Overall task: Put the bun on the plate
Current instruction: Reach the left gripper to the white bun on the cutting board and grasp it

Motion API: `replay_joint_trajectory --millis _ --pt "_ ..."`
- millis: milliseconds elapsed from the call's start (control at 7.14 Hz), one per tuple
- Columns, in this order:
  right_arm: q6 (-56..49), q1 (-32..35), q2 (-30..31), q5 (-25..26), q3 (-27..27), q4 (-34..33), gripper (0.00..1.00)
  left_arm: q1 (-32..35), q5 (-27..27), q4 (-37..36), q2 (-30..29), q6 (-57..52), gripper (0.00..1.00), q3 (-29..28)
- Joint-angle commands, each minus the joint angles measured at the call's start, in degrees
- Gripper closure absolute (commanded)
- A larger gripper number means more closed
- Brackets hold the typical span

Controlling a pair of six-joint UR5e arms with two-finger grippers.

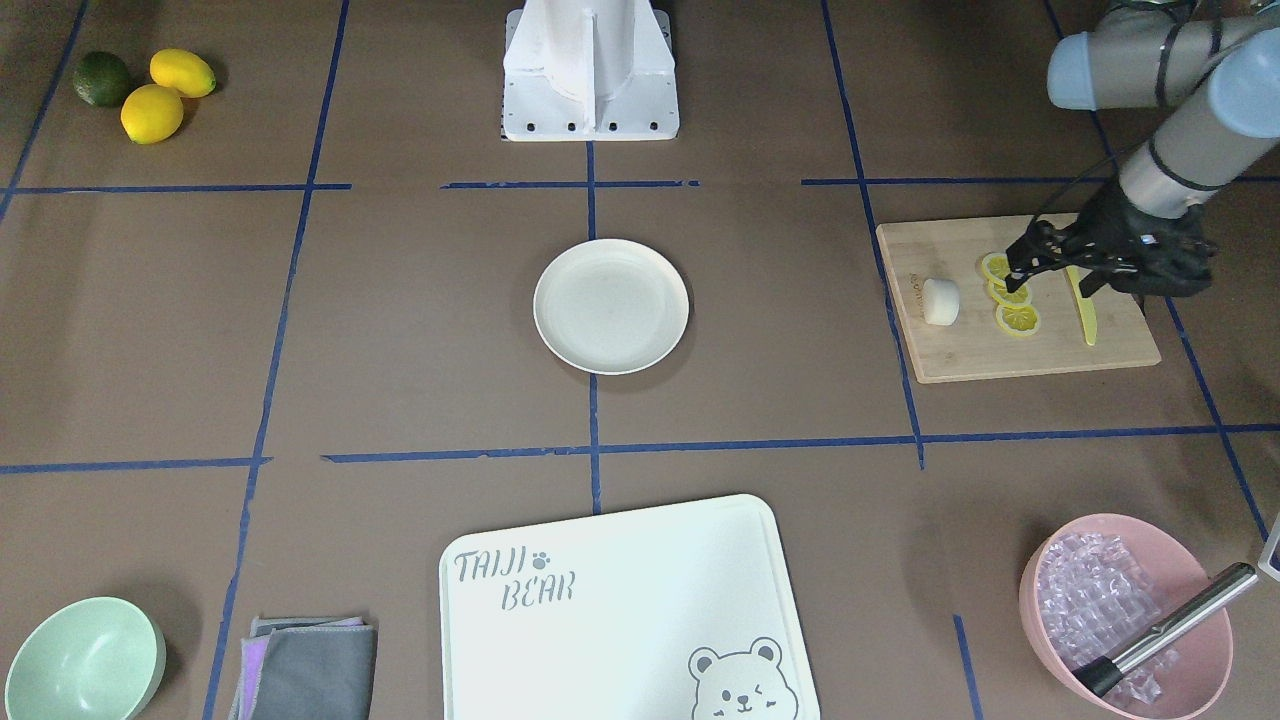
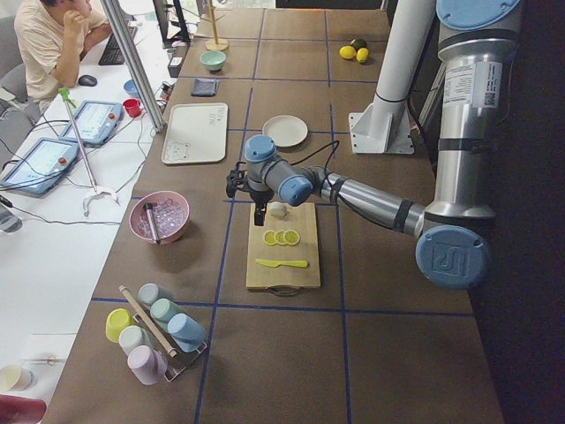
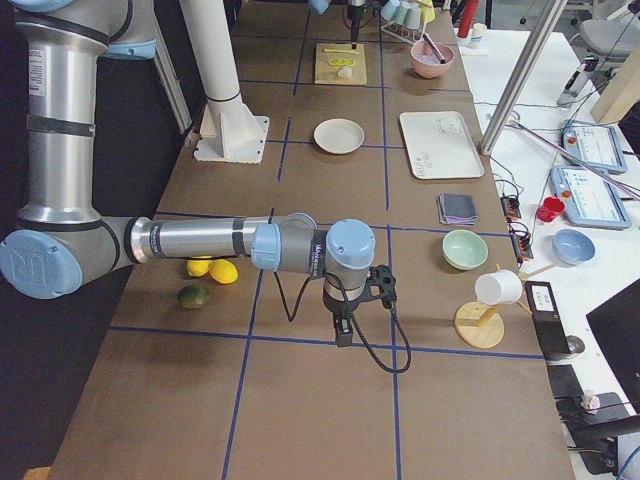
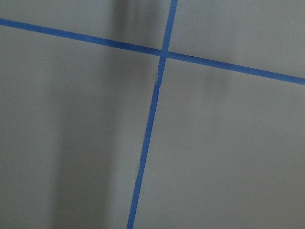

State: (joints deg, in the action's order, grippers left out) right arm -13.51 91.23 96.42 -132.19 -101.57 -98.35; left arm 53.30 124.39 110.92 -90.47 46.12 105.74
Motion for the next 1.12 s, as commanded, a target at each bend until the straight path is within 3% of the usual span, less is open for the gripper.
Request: replay_joint_trajectory --millis 0,140,280,700,840,980 --pt "-0.2 0.0 0.2 0.0 0.1 0.0 0.00 -10.2 -6.0 3.5 -2.2 9.1 0.00 -0.9" --pt "-0.2 0.0 0.2 0.0 0.1 0.0 0.00 -11.4 -6.8 3.6 -2.8 9.3 0.00 -1.5" --pt "-0.3 0.0 0.3 0.0 0.1 0.0 0.00 -11.8 -6.9 3.4 -2.8 9.2 0.10 -1.8" --pt "-0.3 0.0 0.9 -0.1 0.0 0.0 0.00 -11.8 -7.0 3.1 -2.5 8.6 0.12 -2.2" --pt "-0.3 0.0 1.0 -0.1 0.0 0.0 0.00 -11.8 -7.0 3.1 -2.4 8.5 0.19 -2.2" --pt "-0.3 0.0 1.0 -0.1 0.0 0.0 0.00 -11.7 -7.0 3.0 -2.4 8.5 0.33 -2.2"
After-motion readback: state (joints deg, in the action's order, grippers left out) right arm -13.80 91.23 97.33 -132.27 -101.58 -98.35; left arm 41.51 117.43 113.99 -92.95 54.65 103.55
